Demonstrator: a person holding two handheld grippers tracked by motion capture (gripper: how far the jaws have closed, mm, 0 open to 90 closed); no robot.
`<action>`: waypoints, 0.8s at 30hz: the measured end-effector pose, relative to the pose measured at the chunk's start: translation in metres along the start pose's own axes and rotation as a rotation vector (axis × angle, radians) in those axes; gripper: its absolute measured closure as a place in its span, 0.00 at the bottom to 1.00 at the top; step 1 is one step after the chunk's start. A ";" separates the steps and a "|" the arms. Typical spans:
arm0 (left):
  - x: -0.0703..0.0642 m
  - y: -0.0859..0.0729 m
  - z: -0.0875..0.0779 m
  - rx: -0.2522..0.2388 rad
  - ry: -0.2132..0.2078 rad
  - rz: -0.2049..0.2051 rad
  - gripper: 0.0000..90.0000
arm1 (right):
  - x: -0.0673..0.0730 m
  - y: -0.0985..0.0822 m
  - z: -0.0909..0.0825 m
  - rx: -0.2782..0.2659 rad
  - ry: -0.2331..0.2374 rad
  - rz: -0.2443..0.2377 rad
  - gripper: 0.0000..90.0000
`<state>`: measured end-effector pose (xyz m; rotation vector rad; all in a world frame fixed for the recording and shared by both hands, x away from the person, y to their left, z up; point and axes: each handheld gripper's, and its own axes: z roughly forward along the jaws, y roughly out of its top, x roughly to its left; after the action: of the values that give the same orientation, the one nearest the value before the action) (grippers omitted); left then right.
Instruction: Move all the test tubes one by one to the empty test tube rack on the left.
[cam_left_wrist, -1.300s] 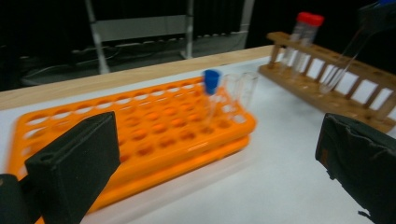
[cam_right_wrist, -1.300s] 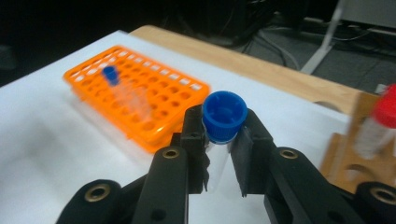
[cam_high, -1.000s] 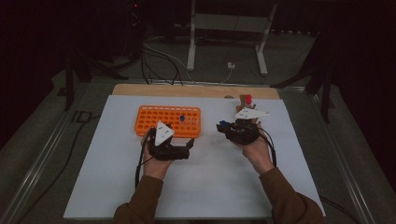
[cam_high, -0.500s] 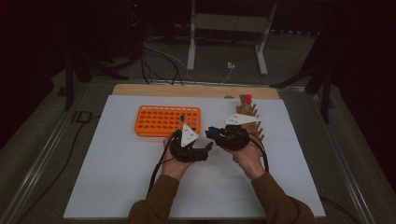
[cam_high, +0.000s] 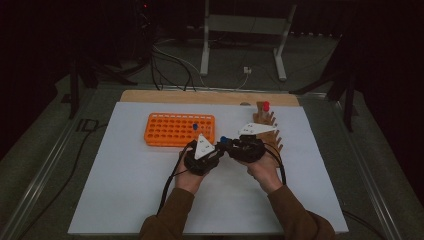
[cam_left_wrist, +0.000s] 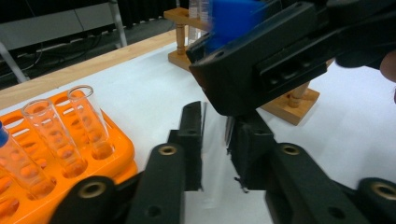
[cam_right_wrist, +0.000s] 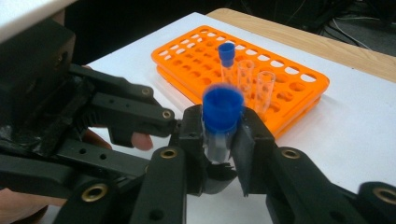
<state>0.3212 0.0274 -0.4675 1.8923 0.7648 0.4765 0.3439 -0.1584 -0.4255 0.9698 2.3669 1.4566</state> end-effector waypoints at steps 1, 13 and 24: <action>0.000 0.000 0.000 0.000 0.000 -0.002 0.85 | 0.000 0.000 0.000 -0.007 0.006 -0.001 0.73; 0.009 -0.002 -0.001 0.013 0.017 -0.024 0.85 | -0.005 -0.003 -0.009 -0.048 -0.062 -0.003 0.15; 0.019 -0.001 -0.008 0.003 0.028 -0.047 0.85 | -0.014 -0.018 -0.019 -0.062 -0.152 -0.028 0.00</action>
<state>0.3293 0.0457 -0.4655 1.8696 0.8274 0.4739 0.3374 -0.1861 -0.4340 0.9908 2.2066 1.3844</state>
